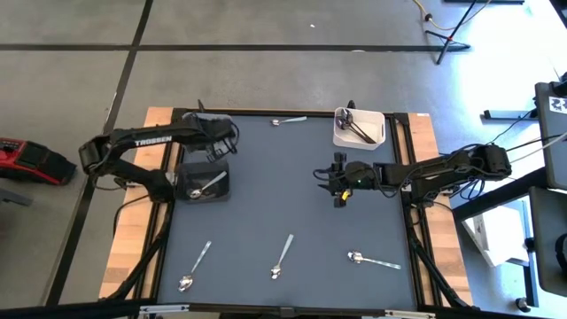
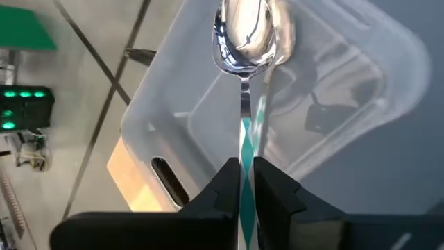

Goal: Sort silverware by color (type)
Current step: Put the green spoon into the transparent bin, then put the blue spoon into the black bin

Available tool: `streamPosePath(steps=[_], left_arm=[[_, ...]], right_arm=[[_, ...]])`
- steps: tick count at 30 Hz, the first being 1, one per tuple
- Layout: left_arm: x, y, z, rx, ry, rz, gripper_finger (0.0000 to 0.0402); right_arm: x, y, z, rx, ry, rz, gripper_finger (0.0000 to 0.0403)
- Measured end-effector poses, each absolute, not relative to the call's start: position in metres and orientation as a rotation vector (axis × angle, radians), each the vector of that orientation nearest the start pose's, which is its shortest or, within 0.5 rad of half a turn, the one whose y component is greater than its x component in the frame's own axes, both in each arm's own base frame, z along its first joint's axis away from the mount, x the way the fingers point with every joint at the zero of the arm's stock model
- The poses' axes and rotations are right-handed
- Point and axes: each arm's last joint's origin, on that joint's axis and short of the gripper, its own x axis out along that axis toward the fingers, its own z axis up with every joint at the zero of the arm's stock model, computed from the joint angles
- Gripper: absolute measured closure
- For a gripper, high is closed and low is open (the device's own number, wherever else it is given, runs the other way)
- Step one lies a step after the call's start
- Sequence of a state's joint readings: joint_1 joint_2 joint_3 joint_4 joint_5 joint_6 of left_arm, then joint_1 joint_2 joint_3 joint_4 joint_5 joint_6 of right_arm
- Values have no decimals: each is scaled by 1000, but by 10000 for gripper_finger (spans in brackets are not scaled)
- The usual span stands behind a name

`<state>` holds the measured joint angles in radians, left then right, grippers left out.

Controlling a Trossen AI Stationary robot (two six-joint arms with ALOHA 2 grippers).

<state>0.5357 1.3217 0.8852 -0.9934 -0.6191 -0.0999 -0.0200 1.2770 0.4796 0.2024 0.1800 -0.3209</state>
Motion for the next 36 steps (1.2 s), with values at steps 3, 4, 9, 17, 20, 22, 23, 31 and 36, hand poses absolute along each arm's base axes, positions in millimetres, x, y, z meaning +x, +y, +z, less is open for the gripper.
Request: streamPosePath(steps=[3,4,9,17,20,22,23,31,36], left_arm=[[177,137,220,35,1450,889,373],[178,139,220,61,1449,855,372],[180,150,222,160,1430,777,371],[175,160,223,131,1409,822,370],[174,161,223,119,1404,840,370],[174,162,223,100,1390,854,370],[174,162,223,95,1382,853,370],[171,165,223,49,1364,901,331],[169,167,223,19,1349,936,292]], right_arm=[[237,-9,169,-352,621,-82,205],[237,-9,169,-352,621,-82,205],[236,-9,167,-353,648,-77,205],[235,-9,166,-353,658,-76,205],[235,-9,166,-344,658,-79,205],[235,-9,166,-343,658,-80,205],[235,-9,166,-342,657,-80,205],[235,-9,166,-342,658,-81,205],[235,-9,166,-342,657,-81,205]])
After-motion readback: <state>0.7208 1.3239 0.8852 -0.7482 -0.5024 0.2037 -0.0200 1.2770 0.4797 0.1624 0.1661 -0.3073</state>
